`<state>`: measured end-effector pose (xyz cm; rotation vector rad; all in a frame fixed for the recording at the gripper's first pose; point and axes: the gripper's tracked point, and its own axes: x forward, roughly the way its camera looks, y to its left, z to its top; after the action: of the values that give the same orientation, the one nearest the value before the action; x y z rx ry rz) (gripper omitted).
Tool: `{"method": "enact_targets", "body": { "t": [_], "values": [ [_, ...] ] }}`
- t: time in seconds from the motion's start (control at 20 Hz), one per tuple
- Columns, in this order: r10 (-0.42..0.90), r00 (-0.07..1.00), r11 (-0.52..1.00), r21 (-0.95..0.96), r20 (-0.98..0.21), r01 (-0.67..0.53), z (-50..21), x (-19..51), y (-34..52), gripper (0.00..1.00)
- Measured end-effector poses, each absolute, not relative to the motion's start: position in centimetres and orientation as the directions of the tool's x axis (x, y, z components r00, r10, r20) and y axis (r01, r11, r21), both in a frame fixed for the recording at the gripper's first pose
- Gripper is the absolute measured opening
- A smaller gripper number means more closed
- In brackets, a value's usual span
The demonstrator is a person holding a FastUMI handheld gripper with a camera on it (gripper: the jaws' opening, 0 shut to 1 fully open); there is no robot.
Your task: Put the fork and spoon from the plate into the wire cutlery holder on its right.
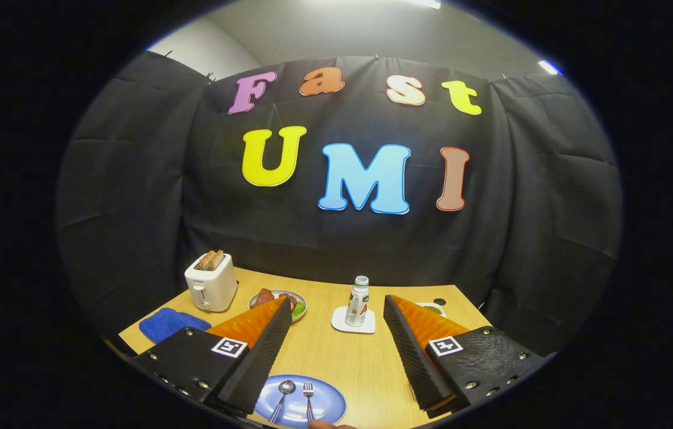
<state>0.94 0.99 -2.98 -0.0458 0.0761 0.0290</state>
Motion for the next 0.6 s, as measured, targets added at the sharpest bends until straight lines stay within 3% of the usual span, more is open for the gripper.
{"method": "enact_targets", "body": {
  "t": [0.4,0.6],
  "values": [
    [0.029,0.997,0.999,-0.026,-0.076,-0.031,-3.6,1.4,1.3,0.95],
    [0.039,0.982,0.998,-0.038,-0.185,-0.047,-7.2,1.8,1.5,0.95]
  ]
}}
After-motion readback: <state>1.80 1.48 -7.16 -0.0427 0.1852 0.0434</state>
